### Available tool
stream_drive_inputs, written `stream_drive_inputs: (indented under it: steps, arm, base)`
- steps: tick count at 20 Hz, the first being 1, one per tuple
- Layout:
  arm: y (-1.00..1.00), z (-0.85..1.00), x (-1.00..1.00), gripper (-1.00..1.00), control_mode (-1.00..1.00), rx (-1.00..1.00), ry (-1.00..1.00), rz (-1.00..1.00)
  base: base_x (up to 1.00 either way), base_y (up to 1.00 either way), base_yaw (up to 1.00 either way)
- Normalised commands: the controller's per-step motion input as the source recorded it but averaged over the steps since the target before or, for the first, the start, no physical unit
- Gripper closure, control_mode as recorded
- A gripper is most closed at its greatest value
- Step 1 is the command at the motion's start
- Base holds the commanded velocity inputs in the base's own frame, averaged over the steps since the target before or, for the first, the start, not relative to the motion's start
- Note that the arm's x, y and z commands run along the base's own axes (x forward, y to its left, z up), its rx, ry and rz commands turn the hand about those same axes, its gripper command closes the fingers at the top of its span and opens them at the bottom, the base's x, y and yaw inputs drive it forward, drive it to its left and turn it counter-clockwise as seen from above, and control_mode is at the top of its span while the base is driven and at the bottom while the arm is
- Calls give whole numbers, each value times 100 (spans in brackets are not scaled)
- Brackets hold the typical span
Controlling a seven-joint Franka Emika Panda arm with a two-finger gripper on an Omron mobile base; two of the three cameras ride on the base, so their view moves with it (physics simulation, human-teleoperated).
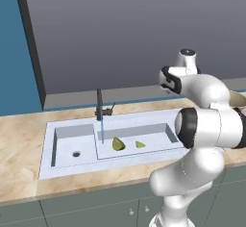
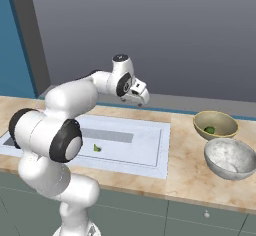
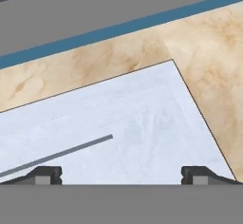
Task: Pick the lemon wedges from the sink and place them in one bowl. Place the avocado in the other bowl. Then turn off the sink faucet.
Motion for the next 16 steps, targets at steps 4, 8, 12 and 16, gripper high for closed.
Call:
stream_drive_inputs:
  steps: [4, 8, 12, 16]
  arm:
    - [60, -18, -15, -100, -100, 3, 11, 9]
    - [47, -19, -12, -100, -100, 5, 14, 13]
    - [37, -28, -12, -100, -100, 7, 17, 20]
    - [36, -37, -19, -100, -100, 3, 16, 25]
  base:
    - [0, 0, 0]
    - [0, 0, 0]
    - [0, 0, 0]
    - [0, 0, 0]
